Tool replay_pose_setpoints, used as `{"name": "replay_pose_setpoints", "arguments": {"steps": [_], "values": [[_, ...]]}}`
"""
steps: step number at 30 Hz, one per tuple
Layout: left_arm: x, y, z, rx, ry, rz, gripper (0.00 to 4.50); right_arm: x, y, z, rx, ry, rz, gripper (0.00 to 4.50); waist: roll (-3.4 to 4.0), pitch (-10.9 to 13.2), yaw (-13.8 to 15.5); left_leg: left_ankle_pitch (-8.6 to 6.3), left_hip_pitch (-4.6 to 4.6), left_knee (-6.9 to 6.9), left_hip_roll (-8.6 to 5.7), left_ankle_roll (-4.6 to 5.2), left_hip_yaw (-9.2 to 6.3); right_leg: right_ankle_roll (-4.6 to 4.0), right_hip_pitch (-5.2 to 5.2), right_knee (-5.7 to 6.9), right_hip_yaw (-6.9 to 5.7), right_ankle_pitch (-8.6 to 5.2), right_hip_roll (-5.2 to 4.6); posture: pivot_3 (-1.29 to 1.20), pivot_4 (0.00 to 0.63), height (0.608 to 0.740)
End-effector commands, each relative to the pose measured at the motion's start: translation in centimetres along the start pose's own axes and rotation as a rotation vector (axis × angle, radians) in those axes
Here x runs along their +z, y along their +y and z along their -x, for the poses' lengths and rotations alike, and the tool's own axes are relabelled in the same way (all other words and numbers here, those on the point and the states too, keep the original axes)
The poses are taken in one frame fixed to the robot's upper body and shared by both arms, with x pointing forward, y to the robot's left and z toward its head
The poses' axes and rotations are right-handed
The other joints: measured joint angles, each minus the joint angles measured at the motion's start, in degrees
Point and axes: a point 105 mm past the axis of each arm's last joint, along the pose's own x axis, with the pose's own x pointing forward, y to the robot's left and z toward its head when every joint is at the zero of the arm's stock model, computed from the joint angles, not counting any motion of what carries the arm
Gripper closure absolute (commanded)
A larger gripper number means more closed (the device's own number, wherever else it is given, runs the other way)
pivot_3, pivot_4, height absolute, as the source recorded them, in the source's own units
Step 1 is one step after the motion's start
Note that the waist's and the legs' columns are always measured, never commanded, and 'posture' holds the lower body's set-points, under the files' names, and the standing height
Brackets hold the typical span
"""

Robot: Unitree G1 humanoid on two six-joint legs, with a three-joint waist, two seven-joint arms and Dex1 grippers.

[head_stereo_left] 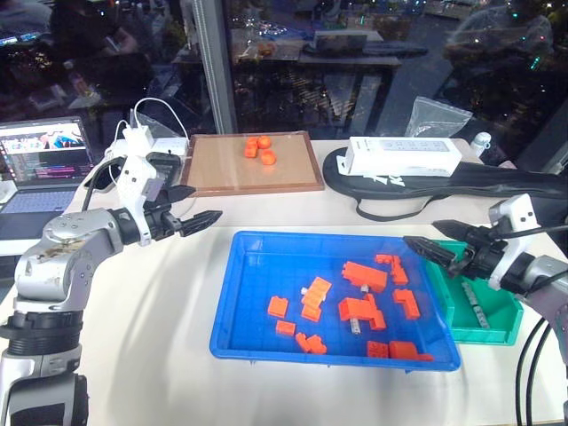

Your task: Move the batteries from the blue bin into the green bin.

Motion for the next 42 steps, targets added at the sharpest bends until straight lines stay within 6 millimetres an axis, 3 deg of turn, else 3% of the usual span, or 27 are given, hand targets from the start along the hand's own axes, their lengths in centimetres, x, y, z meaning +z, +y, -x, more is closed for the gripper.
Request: {"name": "replay_pose_setpoints", "arguments": {"steps": [1,7,13,16,19,23,28,36,40,42], "values": [[1.5,-0.5,0.1,-0.051,-0.043,-0.024,0.00,1.3,0.4,0.3,0.010,-0.013,0.061,0.06,0.00,0.00,0.00,0.00,0.00,0.00,0.00,0.00,0.00,0.00,0.00,0.00,0.00,0.00,0.00,0.00,0.150,0.740],[3.9,-4.1,-0.6,-0.330,-0.128,-0.050,0.00,1.7,2.6,0.2,0.071,0.062,0.174,0.06,0.00,0.00,0.15,0.00,-0.08,0.05,0.00,0.00,0.03,0.00,0.00,0.01,-0.01,0.00,0.02,0.00,0.150,0.740],[2.9,-7.2,-1.3,-0.564,-0.015,-0.121,0.00,0.6,7.0,-0.6,0.232,0.168,0.229,0.06,0.00,-0.02,-0.09,0.00,-0.10,0.14,0.03,0.00,0.01,0.00,0.01,0.01,-0.04,-0.01,0.10,0.00,0.150,0.740],[2.3,-8.1,-1.3,-0.617,0.032,-0.146,0.00,0.3,8.1,-1.1,0.272,0.196,0.245,0.06,-0.01,-0.02,-0.39,0.00,-0.11,0.14,0.05,0.00,-0.07,-0.01,-0.01,0.03,-0.03,-0.01,0.13,0.00,0.150,0.740],[2.0,-8.3,-1.3,-0.623,0.043,-0.151,0.00,-0.4,8.6,-1.9,0.276,0.228,0.240,0.06,-0.01,-0.02,-0.41,0.00,-0.12,0.15,0.05,0.00,-0.20,-0.01,-0.02,0.03,-0.03,-0.01,0.13,0.00,0.150,0.740],[1.1,-8.5,-1.4,-0.603,0.070,-0.172,0.00,-3.4,8.8,-3.3,0.247,0.333,0.247,0.06,-0.03,-0.03,-0.37,0.00,-0.12,0.17,0.05,0.00,-0.24,-0.02,-0.02,0.03,-0.03,-0.01,0.14,0.00,0.150,0.740],[0.9,-8.6,-1.2,-0.586,0.074,-0.175,0.00,-5.1,10.5,-3.7,0.341,0.395,0.271,0.06,-0.04,-0.02,-0.18,0.00,-0.21,0.25,0.03,0.01,-0.28,-0.01,-0.05,0.05,-0.07,-0.01,0.13,0.00,0.150,0.740],[1.4,-8.4,-1.3,-0.545,0.046,-0.176,0.00,-6.7,9.2,-4.4,0.411,0.471,0.389,0.06,-0.04,-0.02,-0.23,-0.01,-0.18,0.39,0.05,0.02,-0.33,-0.01,-0.02,0.12,-0.10,-0.01,0.15,0.00,0.150,0.740],[1.3,-8.4,-1.0,-0.544,0.052,-0.184,0.00,-7.3,9.3,-4.7,0.460,0.485,0.387,1.01,-0.04,-0.02,-0.24,-0.01,-0.19,0.40,0.07,0.03,-0.34,-0.01,-0.01,0.12,-0.10,-0.01,0.19,0.00,0.150,0.740],[1.3,-8.3,-0.9,-0.531,0.051,-0.186,0.00,-7.4,9.5,-4.7,0.473,0.484,0.391,1.80,-0.03,-0.02,-0.28,-0.02,-0.20,0.40,0.07,0.04,-0.36,-0.02,-0.02,0.14,-0.10,-0.01,0.21,0.00,0.150,0.740]]}}
